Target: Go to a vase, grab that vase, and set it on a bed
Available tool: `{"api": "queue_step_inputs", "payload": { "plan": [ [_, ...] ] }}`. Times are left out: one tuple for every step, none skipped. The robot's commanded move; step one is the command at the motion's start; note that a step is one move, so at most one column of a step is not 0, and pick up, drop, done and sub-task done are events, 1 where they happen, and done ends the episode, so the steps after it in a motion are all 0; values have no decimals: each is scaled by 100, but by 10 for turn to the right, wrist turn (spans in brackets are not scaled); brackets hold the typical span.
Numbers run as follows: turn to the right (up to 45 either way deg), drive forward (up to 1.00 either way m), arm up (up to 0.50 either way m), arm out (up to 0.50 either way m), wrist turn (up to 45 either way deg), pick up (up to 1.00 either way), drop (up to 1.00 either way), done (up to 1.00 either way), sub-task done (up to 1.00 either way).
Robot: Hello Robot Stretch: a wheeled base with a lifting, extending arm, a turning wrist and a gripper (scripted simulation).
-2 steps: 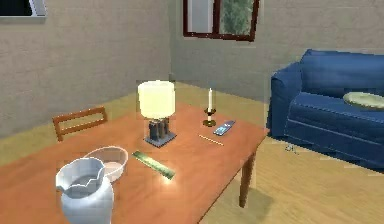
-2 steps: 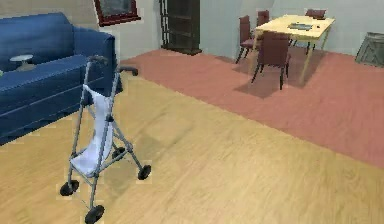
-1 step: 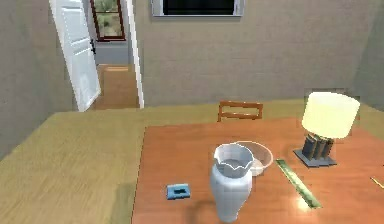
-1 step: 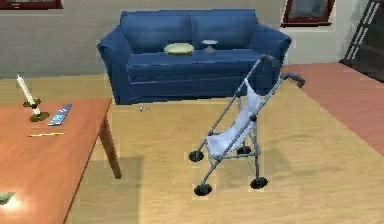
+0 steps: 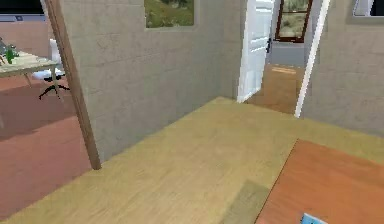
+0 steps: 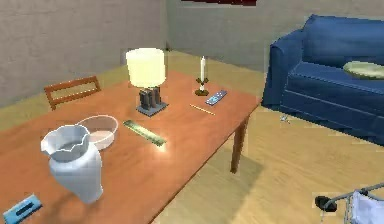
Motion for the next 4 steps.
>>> {"api": "queue_step_inputs", "payload": {
  "plan": [
    [-270, 0, 0, 0, 0, 0, 0, 0, 0],
    [0, 0, 50, 0, 0, 0, 0, 0, 0],
    [0, 0, 38, 0, 0, 0, 0, 0, 0],
    [0, 0, 0, 22, 0, 0, 0, 0, 0]
  ]
}}
